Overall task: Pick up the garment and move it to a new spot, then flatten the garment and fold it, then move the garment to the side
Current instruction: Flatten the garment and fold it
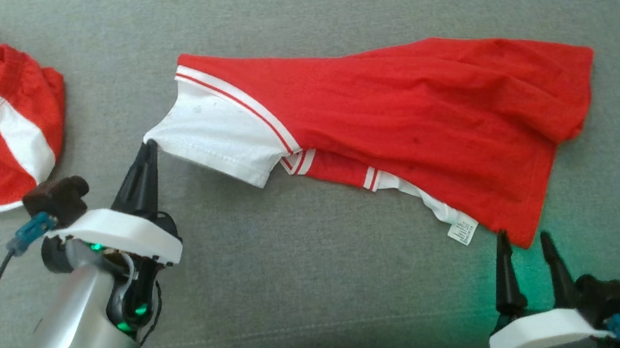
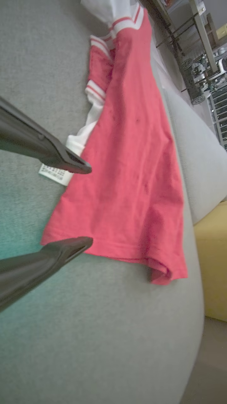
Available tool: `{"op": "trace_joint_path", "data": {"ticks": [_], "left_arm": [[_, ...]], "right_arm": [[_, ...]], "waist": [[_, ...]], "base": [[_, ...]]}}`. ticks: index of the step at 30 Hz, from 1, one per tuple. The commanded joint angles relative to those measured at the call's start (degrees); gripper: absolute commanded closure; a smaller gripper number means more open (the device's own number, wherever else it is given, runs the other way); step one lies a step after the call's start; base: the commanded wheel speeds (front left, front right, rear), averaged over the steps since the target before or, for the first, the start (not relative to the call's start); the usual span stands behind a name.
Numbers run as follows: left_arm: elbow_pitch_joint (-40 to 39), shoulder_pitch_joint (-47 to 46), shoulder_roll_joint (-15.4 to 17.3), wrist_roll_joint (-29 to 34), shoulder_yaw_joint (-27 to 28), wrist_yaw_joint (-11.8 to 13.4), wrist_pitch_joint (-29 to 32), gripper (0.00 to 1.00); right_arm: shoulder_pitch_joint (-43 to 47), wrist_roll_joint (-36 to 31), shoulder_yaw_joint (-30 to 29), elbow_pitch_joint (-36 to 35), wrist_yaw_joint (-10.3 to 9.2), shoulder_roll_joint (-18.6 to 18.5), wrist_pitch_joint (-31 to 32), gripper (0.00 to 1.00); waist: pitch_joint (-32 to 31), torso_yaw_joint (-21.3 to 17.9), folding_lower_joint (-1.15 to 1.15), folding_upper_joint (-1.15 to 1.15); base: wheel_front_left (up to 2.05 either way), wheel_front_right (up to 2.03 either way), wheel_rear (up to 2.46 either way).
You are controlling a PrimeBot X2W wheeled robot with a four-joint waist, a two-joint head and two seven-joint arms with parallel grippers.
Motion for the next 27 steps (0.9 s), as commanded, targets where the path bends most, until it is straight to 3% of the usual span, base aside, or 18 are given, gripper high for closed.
{"op": "trace_joint_path", "data": {"ticks": [1,8,19,27], "left_arm": [[-2.43,-1.33,0.61,0.75,2.37,-0.40,-0.30,1.00],[-2.97,-0.53,0.53,2.89,3.66,-0.99,-0.30,1.00],[-3.74,1.77,0.80,3.92,6.13,-1.03,-0.30,1.00],[-3.86,1.28,0.72,4.24,6.44,-1.13,-0.30,1.00]], "right_arm": [[-1.28,0.70,1.12,0.08,-0.01,-0.31,-0.53,0.00],[-5.44,1.73,-1.77,8.58,-0.01,-0.31,-0.53,0.00],[-6.31,6.89,0.19,11.01,-0.01,-0.31,-0.53,0.00],[-8.58,8.78,-1.96,14.93,-0.01,-0.31,-0.53,0.00]], "waist": [[-0.05,0.45,0.00,0.00],[0.08,1.33,0.00,0.00],[1.24,0.94,0.00,0.00],[2.03,1.70,0.00,0.00]], "base": [[0.00,0.00,0.00],[0.00,0.00,0.00],[0.00,0.00,0.00],[0.00,0.00,0.00]]}}
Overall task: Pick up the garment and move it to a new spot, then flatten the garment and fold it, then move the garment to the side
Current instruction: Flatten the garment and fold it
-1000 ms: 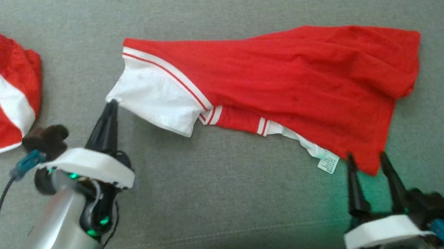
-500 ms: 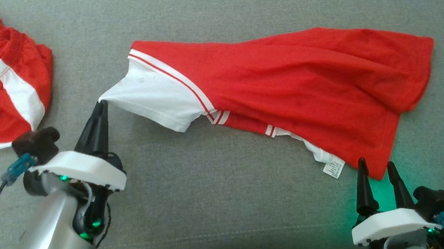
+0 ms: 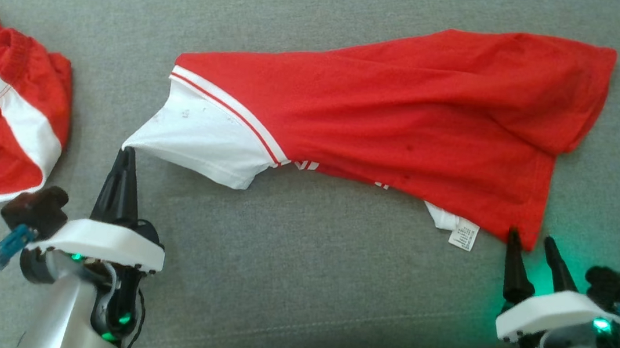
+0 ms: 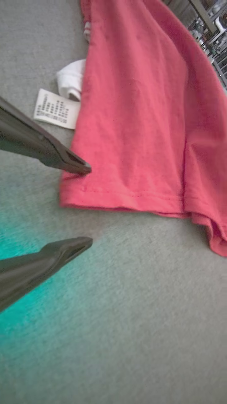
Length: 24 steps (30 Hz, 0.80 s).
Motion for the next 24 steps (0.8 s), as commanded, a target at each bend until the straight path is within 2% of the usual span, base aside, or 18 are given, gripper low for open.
{"op": "trace_joint_path", "data": {"ticks": [1,3,4,5,7,11,14,20,24], "left_arm": [[-1.77,-1.34,0.74,0.69,1.89,0.03,-0.30,1.00],[-1.82,-1.35,0.71,0.74,1.75,0.10,-0.30,1.00],[-1.90,-1.39,0.70,0.84,1.69,0.18,-0.30,1.00],[-1.97,-1.43,0.69,0.91,1.66,0.25,-0.30,1.00],[-2.08,-1.50,0.68,1.03,1.67,0.34,-0.30,1.00],[-2.27,-1.67,0.66,1.42,1.69,0.27,-0.30,1.00],[-3.76,-1.64,0.63,0.55,2.29,-0.14,-0.30,1.00],[-11.55,-3.25,0.53,-7.56,3.51,-2.19,1.01,1.00],[-18.69,-8.07,0.55,-12.88,3.66,-2.52,6.56,1.00]], "right_arm": [[-2.25,0.93,2.03,-0.19,-0.01,-0.44,-0.53,0.00],[-2.49,1.33,2.95,0.96,-0.01,-0.44,-0.53,0.00],[-2.53,1.69,3.45,1.51,-0.01,-0.44,-0.53,0.16],[-2.58,2.12,3.94,2.04,-0.01,-0.44,-0.53,0.47],[-2.66,2.37,4.77,2.84,-0.01,-0.44,-0.53,1.00],[-2.17,2.43,3.96,3.61,-0.01,-0.44,-0.53,1.00],[-1.19,3.37,3.55,1.11,-0.01,-0.44,-0.53,1.00],[0.09,7.46,3.49,-10.85,-0.01,-0.44,-0.53,1.00],[-1.80,7.38,2.90,-19.82,-0.01,-0.44,2.14,1.00]], "waist": [[0.00,0.21,0.00,0.00],[-0.03,0.41,0.00,0.00],[-0.03,0.49,0.00,0.00],[-0.03,0.52,0.00,0.00],[-0.05,0.45,0.00,0.00],[-0.78,0.12,0.00,0.00],[-1.97,-0.37,0.00,0.00],[-5.99,-1.65,0.00,0.00],[-8.53,-2.13,0.00,0.00]], "base": [[0.00,0.00,0.00],[0.00,0.00,0.00],[0.00,0.00,0.00],[0.00,0.00,0.00],[0.00,0.00,0.00],[0.00,0.00,0.00],[0.00,0.00,0.00],[0.00,0.00,0.00],[0.00,0.00,0.00]]}}
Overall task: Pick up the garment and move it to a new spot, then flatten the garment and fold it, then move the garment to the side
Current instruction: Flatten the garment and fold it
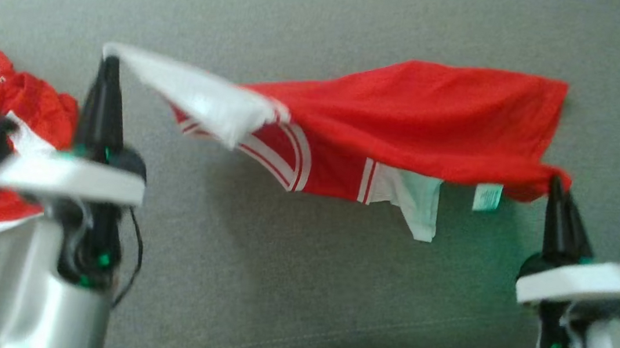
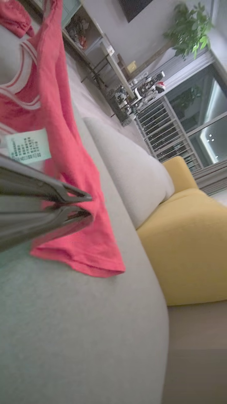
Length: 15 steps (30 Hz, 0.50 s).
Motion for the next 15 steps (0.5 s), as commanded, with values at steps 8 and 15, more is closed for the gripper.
{"op": "trace_joint_path", "data": {"ticks": [8,15], "left_arm": [[-8.79,-19.56,2.49,-5.03,2.15,3.19,12.05,1.00],[2.71,-38.51,5.21,-4.57,1.61,6.06,18.36,1.00]], "right_arm": [[-14.65,3.09,-5.03,-14.58,-0.02,-0.20,18.46,1.00],[-35.56,1.28,-9.55,-5.47,-0.02,-0.20,27.31,1.00]], "waist": [[-3.18,-0.64,0.00,0.00],[3.57,-0.41,0.00,0.00]], "base": [[0.00,0.00,0.00],[0.00,0.00,0.00]]}}
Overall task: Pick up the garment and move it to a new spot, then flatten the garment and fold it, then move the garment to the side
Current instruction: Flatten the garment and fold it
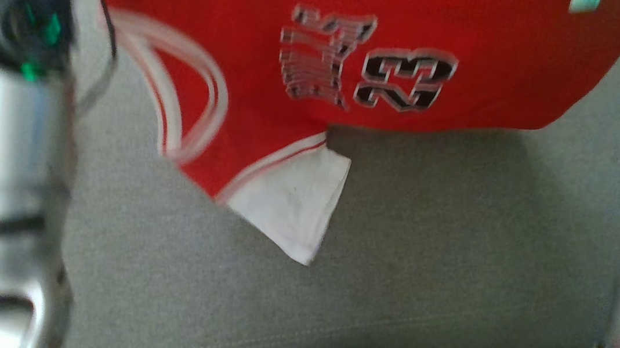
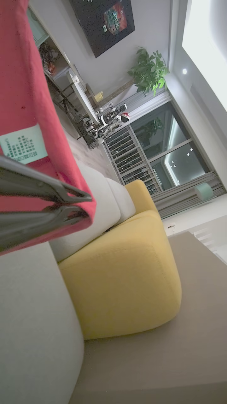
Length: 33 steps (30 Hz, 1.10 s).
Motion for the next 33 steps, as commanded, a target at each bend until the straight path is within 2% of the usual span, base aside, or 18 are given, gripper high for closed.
{"op": "trace_joint_path", "data": {"ticks": [1,4,6,7,10,14,17,19,22,24,27,33], "left_arm": [[1.07,-7.60,3.49,1.79,0.86,0.04,0.55,1.00],[7.23,-18.41,5.00,4.88,-1.13,-2.05,-0.93,1.00],[11.63,-25.18,6.08,7.90,-2.33,-3.14,-3.79,1.00],[11.63,-25.18,6.08,7.90,-2.33,-3.14,-3.79,1.00],[18.02,-34.34,7.89,13.99,-4.90,-4.35,-10.37,1.00],[24.84,-44.04,9.01,20.77,-8.08,-5.24,-20.61,1.00],[26.63,-48.83,8.77,22.11,-7.75,-6.02,-23.90,1.00],[24.45,-50.03,8.50,21.78,-6.06,-6.83,-24.34,1.00],[20.31,-46.14,7.30,20.09,-3.04,-7.80,-24.40,1.00],[19.46,-41.02,6.44,18.34,-3.29,-8.18,-24.41,1.00],[16.94,-30.96,6.21,13.57,-6.93,-8.30,-24.41,1.00],[10.25,-9.11,8.75,2.67,-12.21,-8.32,-24.42,1.00]], "right_arm": [[-8.05,-0.54,1.15,1.13,-0.01,0.11,0.55,1.00],[-18.64,-3.90,1.89,7.16,-0.01,0.11,-1.28,1.00],[-25.32,-6.00,3.74,10.15,-0.01,0.11,-4.73,1.00],[-25.32,-6.00,3.74,10.15,-0.01,0.11,-4.73,1.00],[-33.88,-8.34,8.07,14.00,-0.01,-1.22,-12.89,1.00],[-42.06,-7.35,11.32,20.30,-0.01,-3.15,-20.86,1.00],[-46.29,-5.78,17.15,22.20,-0.01,-6.09,-25.33,1.00],[-47.79,-4.66,20.01,22.70,-0.01,-8.31,-27.30,1.00],[-47.18,-1.81,21.94,23.70,-0.01,-10.74,-28.62,1.00],[-44.94,-0.28,23.38,24.85,-0.01,-12.12,-28.91,1.00],[-39.51,2.71,25.31,26.97,-0.01,-13.51,-29.06,1.00],[-27.33,9.57,27.01,30.85,-0.01,-14.90,-28.07,1.00]], "waist": [[4.65,0.22,0.00,0.00],[10.27,0.73,0.00,0.00],[13.80,1.13,0.00,0.00],[13.80,1.13,0.00,0.00],[18.29,1.40,0.00,0.00],[22.36,2.69,0.00,0.00],[25.48,3.99,0.00,0.00],[27.49,5.02,0.00,0.00],[29.22,6.70,0.00,0.00],[29.25,7.90,0.00,0.00],[27.79,9.31,0.00,0.00],[22.82,10.15,0.00,0.00]], "base": [[0.00,0.00,0.00],[0.00,0.00,0.00],[0.00,0.00,0.00],[0.00,0.00,0.00],[0.00,0.00,0.00],[0.00,0.00,0.00],[0.00,0.00,0.00],[0.00,0.00,0.00],[0.00,0.00,0.00],[0.00,0.00,0.00],[0.00,0.00,0.00],[0.00,0.00,0.00]]}}
